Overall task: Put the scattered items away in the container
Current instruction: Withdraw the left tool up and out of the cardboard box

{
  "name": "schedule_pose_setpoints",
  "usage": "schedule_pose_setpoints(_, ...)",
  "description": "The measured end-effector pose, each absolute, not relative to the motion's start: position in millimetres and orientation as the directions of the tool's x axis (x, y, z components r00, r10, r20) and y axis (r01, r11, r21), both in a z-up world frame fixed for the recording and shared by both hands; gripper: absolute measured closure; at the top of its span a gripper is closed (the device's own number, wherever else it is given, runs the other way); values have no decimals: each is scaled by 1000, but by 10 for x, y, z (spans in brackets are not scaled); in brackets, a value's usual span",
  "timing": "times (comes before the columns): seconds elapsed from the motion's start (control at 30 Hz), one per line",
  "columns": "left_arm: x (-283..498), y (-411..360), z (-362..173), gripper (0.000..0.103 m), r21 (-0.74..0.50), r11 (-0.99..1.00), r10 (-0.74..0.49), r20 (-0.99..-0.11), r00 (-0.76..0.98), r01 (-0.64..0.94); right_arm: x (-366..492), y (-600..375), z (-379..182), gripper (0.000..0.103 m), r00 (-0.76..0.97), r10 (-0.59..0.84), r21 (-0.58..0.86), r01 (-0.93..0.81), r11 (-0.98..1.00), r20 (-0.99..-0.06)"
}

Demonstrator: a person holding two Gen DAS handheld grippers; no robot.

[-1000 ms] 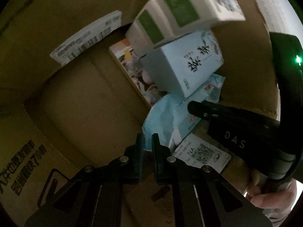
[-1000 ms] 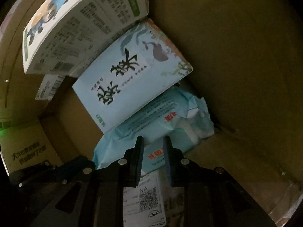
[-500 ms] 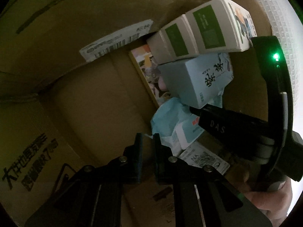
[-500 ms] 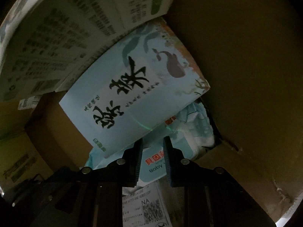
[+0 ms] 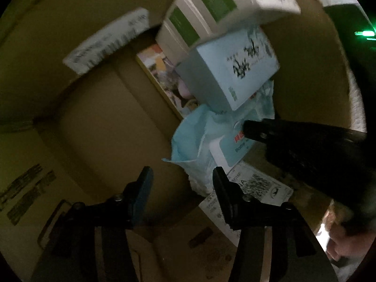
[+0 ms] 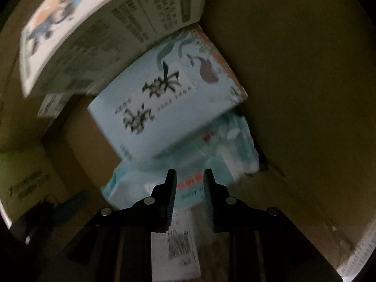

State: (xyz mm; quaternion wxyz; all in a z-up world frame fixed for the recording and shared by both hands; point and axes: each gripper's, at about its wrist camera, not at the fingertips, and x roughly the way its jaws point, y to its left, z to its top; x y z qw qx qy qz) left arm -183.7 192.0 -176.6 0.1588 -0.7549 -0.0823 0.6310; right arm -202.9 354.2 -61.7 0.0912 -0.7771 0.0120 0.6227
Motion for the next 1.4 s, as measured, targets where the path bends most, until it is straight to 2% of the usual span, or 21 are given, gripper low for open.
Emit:
schedule_pose_setpoints(0.07,-1860,1962,-1860,53,-362,-931,340,-909,239,-51,-2007,3549,-528,83,217,118,-144,-111,-983,-969)
schedule_pose_setpoints(0.1,-1871,1978,-1886,63,-360,-932,338,-907,251,-45,-2001,3541,-454,83,199,140,-159,-84,-984,-970)
schedule_pose_setpoints(0.13,-1885,1997,-1912,68,-354,-935,333,-907,258,-38,-1999,3533,-395,83,180,166,-179,-59,-982,-970)
schedule_pose_setpoints(0.23,-1917,2065,-2015,71,-365,-931,345,-889,301,-11,-1990,3488,-167,83,92,278,-278,17,-960,-956)
schedule_pose_setpoints(0.27,-1920,2077,-2038,71,-366,-930,348,-887,303,-5,-1987,3477,-94,83,57,284,-281,64,-958,-957)
schedule_pose_setpoints(0.37,-1936,2093,-2143,71,-371,-928,362,-876,318,34,-1991,3523,95,83,20,236,-235,64,-970,-971)
schedule_pose_setpoints(0.43,-1960,2073,-2174,72,-377,-923,381,-864,329,79,-1999,3554,180,83,-11,258,-258,72,-964,-966)
schedule_pose_setpoints(0.53,-1992,2083,-2189,73,-393,-913,405,-850,336,106,-2016,3601,226,83,-24,299,-300,91,-950,-954)
schedule_pose_setpoints(0.7,-2010,2114,-2204,75,-429,-891,454,-830,323,150,-2076,3674,249,83,-20,248,-249,99,-963,-968)
schedule_pose_setpoints(0.87,-2046,2162,-2170,78,-456,-874,486,-825,288,168,-2169,3658,293,83,-34,259,-261,133,-956,-965)
schedule_pose_setpoints(1.17,-2149,2112,-2181,78,-530,-828,561,-779,280,184,-2311,3662,154,83,34,187,-180,149,-972,-982)
schedule_pose_setpoints(1.4,-2264,2191,-2102,77,-525,-842,536,-788,304,126,-2442,3693,235,83,2,193,-191,160,-969,-981)
